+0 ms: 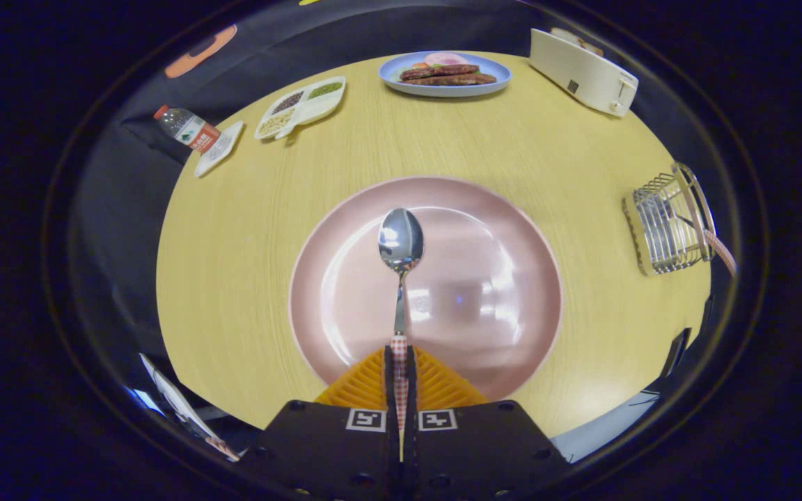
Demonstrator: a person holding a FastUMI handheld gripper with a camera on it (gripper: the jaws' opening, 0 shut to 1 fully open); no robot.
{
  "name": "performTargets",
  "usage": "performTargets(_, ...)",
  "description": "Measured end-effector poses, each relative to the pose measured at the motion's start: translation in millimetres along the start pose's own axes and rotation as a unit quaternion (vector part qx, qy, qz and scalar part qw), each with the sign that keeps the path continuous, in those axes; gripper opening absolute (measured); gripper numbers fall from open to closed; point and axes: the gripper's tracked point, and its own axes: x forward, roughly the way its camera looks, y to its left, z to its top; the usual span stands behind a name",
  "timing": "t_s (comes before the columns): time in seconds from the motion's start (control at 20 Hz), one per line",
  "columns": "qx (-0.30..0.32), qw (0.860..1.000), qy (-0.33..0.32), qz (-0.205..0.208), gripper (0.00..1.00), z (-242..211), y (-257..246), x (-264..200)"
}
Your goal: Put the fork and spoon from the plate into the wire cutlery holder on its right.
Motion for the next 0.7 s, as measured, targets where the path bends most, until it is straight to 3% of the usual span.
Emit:
performTargets(0.25,-0.007,1.0,0.012,0.014,0.02,1.9,-20.7,-30.9)
performTargets(0.7,-0.046,0.998,0.004,0.046,0.02,38.0,-88.6,-127.7)
